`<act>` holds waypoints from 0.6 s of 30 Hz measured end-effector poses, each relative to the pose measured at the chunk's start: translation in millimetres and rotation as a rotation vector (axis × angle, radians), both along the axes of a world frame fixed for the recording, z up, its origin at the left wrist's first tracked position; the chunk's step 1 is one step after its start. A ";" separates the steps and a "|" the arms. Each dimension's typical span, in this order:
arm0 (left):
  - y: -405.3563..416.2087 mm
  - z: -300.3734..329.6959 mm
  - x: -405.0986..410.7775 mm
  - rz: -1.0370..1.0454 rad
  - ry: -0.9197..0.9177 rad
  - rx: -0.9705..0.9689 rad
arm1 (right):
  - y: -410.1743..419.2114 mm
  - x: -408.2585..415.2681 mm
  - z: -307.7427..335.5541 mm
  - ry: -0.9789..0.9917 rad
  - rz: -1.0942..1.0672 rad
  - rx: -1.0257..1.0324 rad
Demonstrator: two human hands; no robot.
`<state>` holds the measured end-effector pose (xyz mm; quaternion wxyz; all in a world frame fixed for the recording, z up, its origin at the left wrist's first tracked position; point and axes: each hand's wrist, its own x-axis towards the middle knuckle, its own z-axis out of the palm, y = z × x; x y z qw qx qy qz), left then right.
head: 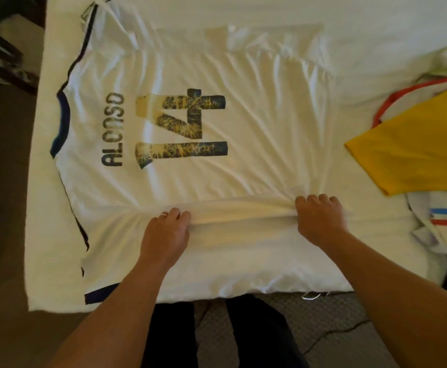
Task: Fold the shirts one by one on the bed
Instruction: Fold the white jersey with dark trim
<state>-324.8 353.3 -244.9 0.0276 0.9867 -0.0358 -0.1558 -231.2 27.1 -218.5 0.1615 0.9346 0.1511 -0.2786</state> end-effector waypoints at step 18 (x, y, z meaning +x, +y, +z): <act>-61.4 10.0 73.2 0.030 0.077 -0.040 | 6.3 91.4 5.5 -0.062 -0.224 0.055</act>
